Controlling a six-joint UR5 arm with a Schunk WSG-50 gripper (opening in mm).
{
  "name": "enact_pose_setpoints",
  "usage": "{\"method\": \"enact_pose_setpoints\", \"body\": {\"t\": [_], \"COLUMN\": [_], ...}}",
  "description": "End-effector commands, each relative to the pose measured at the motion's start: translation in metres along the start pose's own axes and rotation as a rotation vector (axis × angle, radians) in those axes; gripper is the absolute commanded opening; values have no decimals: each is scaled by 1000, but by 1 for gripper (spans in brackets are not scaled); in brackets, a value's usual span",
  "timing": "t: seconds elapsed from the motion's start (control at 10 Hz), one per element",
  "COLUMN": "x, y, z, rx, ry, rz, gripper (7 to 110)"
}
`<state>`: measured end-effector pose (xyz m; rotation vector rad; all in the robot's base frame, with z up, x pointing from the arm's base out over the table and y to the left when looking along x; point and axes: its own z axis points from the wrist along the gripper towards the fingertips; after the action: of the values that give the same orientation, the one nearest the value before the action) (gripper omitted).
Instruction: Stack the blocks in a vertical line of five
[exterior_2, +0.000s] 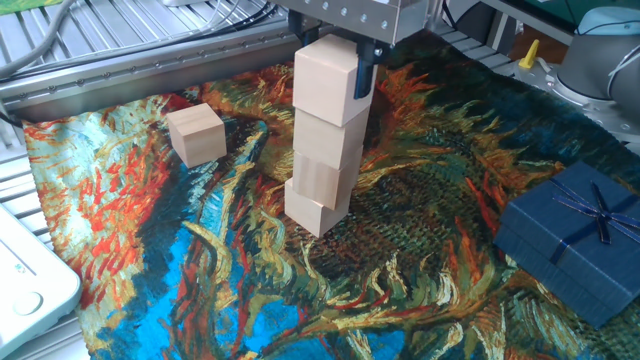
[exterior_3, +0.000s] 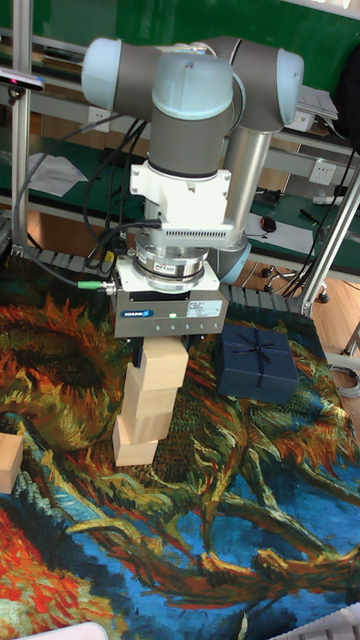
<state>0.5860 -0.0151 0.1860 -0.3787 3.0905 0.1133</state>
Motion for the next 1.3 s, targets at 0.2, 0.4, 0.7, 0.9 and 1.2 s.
{"method": "enact_pose_setpoints", "body": {"t": [0.2,0.4,0.7,0.9,1.2], "x": [1,1,3,6,9], "y": [2,1,0,-1,0], "z": [-8,-8,-3,-2,-2], "rx": [-18,-13,-8,-4,-7], "ry": [-5,-6,-3,9,21], "rz": [0,1,1,0,-2], "gripper": [22,22,22,22,22]}}
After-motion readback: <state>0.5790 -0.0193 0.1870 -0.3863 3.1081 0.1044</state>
